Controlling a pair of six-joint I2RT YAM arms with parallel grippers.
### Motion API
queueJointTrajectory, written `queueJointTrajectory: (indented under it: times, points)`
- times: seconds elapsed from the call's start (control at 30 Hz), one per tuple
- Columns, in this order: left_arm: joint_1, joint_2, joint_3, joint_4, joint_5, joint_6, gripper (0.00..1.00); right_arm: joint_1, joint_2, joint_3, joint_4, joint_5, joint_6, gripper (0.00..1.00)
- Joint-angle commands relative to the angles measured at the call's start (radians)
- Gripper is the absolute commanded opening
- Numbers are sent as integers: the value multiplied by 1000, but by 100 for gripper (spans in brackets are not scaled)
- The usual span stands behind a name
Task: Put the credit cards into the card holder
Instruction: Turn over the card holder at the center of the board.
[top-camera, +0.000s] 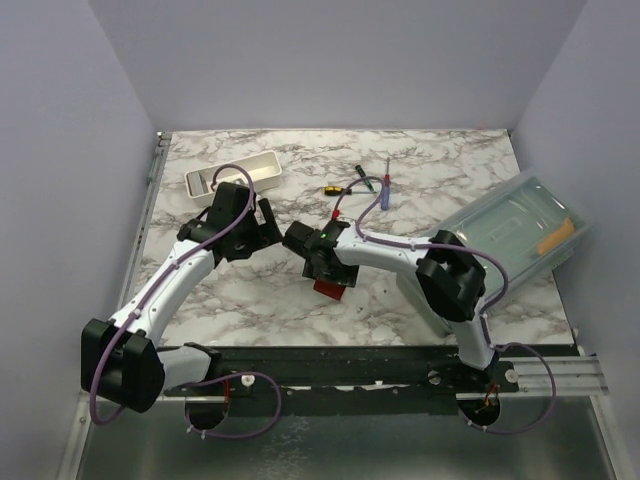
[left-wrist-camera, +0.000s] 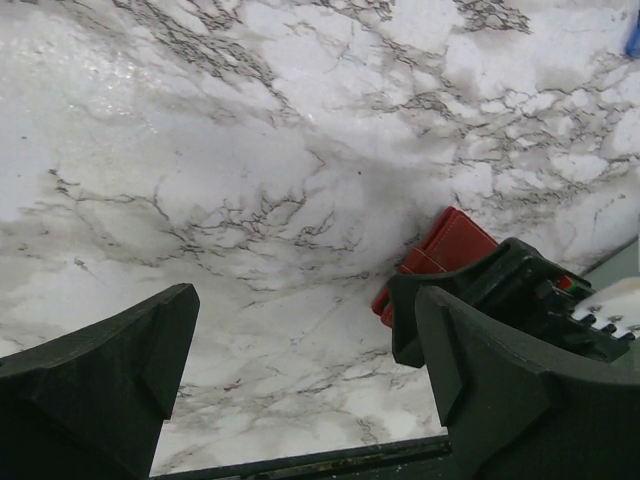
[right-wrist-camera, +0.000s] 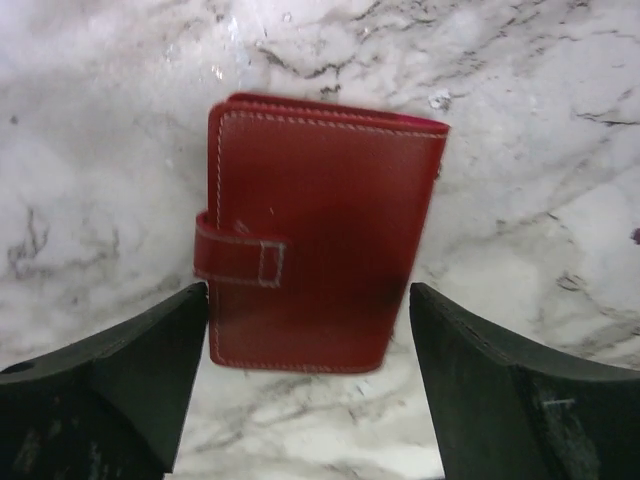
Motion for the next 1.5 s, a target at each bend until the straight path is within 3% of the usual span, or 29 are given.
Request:
queueJointTrajectory:
  times: [0.0, 0.13, 0.27, 0.37, 0.53, 0.7, 0.8, 0.87, 1.0, 1.07, 1.2, 1.27, 1.3, 1.47]
  points:
    - [5, -33, -32, 1, -115, 30, 98, 27, 141, 127, -159, 108, 87, 81]
    - [4, -21, -45, 9, -141, 99, 98, 36, 245, 244, -258, 134, 108, 79]
    - [14, -36, -86, 54, -140, 131, 98, 42, 258, 252, -249, 112, 86, 50]
    - [41, -38, -86, 62, -86, 134, 98, 42, 183, 183, -138, 81, 24, 34]
    - [75, -53, -110, 103, 33, 146, 98, 41, -30, -38, 262, -74, -184, 20]
    - [80, -58, -122, 127, 85, 157, 98, 26, -227, -292, 740, -354, -297, 8]
    - [89, -68, -132, 132, 86, 158, 98, 13, -278, -354, 884, -470, -320, 1]
    - [88, -73, -140, 136, 105, 153, 98, 1, -288, -376, 909, -491, -334, 1]
    - [88, -58, -158, 156, 192, 119, 98, -73, -297, -508, 981, -546, -322, 11]
    - [89, -40, -164, 159, 229, 94, 98, -84, -302, -540, 907, -464, -349, 12]
    - [89, -7, -180, 184, 327, 21, 97, -77, -285, -491, 693, -342, -438, 45]
    - [89, 27, -192, 213, 399, -1, 91, -60, -297, -465, 613, -257, -460, 52]
    - [88, 48, -195, 229, 424, -10, 86, -50, -302, -445, 587, -222, -475, 53]
    - [89, 146, -207, 284, 462, -38, 31, -5, -249, -345, 587, -225, -535, 51]
